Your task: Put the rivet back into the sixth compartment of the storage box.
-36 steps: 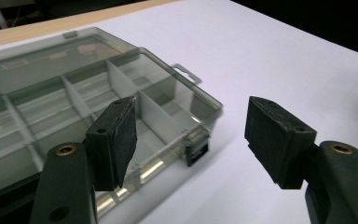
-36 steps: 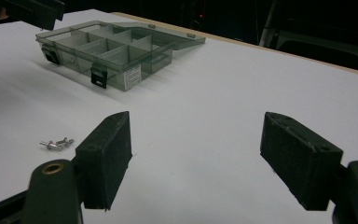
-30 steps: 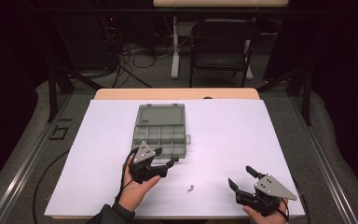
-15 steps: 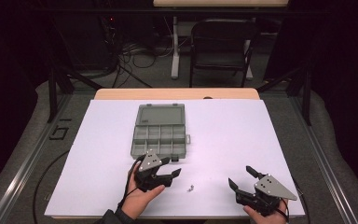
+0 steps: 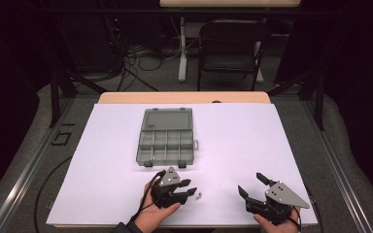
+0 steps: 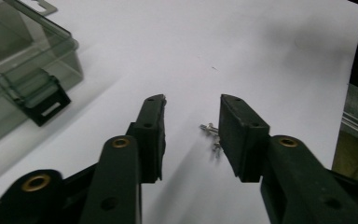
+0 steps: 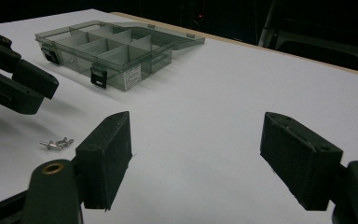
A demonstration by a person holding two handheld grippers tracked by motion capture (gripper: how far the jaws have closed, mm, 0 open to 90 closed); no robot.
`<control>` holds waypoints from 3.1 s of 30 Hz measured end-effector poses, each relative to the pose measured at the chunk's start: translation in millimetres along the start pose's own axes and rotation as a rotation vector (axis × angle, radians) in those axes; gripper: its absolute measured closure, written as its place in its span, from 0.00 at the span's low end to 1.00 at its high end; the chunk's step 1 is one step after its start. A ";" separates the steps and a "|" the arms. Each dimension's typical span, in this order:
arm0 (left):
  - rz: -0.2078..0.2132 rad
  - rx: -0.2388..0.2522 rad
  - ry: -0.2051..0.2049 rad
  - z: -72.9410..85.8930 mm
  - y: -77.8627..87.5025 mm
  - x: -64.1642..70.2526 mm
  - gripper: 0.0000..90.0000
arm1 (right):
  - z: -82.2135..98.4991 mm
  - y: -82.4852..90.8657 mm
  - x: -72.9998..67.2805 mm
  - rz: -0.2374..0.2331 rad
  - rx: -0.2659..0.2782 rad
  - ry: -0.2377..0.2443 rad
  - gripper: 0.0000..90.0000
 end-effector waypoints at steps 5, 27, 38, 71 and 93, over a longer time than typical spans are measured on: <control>0.017 -0.032 -0.002 3.4 -11.5 6.2 0.74 | 0.0 -0.2 0.0 -0.001 0.002 0.000 0.27; 0.057 -0.082 0.024 10.5 -25.1 8.0 0.84 | -0.1 0.0 -0.7 -0.008 -0.002 0.003 0.27; 0.053 -0.085 0.019 12.1 -26.9 9.1 0.90 | -0.1 0.2 -0.8 -0.009 -0.002 0.003 0.27; 0.049 -0.014 -0.001 -1.7 -4.8 8.4 0.92 | 0.0 -0.5 -0.5 -0.008 -0.001 0.008 0.28; -0.002 0.061 0.048 -12.2 20.6 -16.1 0.92 | 0.8 -1.6 0.0 -0.003 -0.005 0.001 0.28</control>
Point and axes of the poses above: each handheld gripper's, and its own axes: y roughly backward along the jaws, z roughly out of its underside, x roughly to its right, the point moved 3 cm from there along -y, roughly forward along the jaws, and after that the axes turned 1 degree about z, right-handed, at the moved point
